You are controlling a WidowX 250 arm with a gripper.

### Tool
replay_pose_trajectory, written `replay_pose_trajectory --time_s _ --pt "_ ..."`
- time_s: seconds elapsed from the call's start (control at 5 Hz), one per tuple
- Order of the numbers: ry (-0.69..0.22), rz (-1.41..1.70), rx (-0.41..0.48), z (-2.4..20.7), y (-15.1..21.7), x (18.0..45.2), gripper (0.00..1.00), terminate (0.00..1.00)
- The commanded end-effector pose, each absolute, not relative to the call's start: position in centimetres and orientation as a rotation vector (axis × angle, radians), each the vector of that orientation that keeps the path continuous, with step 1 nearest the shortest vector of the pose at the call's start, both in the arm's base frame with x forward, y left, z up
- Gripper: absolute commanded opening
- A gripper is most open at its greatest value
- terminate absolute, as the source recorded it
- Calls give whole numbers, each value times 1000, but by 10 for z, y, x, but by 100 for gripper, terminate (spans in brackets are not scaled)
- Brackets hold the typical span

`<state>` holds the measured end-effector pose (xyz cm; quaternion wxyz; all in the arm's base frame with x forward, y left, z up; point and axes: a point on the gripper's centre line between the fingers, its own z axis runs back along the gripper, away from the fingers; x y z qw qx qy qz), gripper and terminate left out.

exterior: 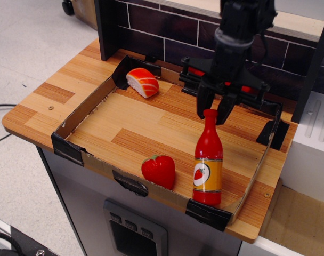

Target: Topple hot sauce bottle

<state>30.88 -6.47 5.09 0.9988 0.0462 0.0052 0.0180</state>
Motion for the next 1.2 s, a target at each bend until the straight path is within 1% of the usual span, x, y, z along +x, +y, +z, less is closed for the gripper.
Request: replay_pose_trajectory --time_s 0.0,0.2,0.4,0.6,0.8,1.0 --pt "-222 7 99 51 -65 339 0 0" --pt "-190 25 78 40 -64 347 0 0" --pt "-170 33 51 41 -65 351 0 0" --pt "-176 35 42 49 -65 352 100 0" --pt "-192 51 21 60 -66 351 100 0" --pt "-226 74 15 79 -65 347 100 0"
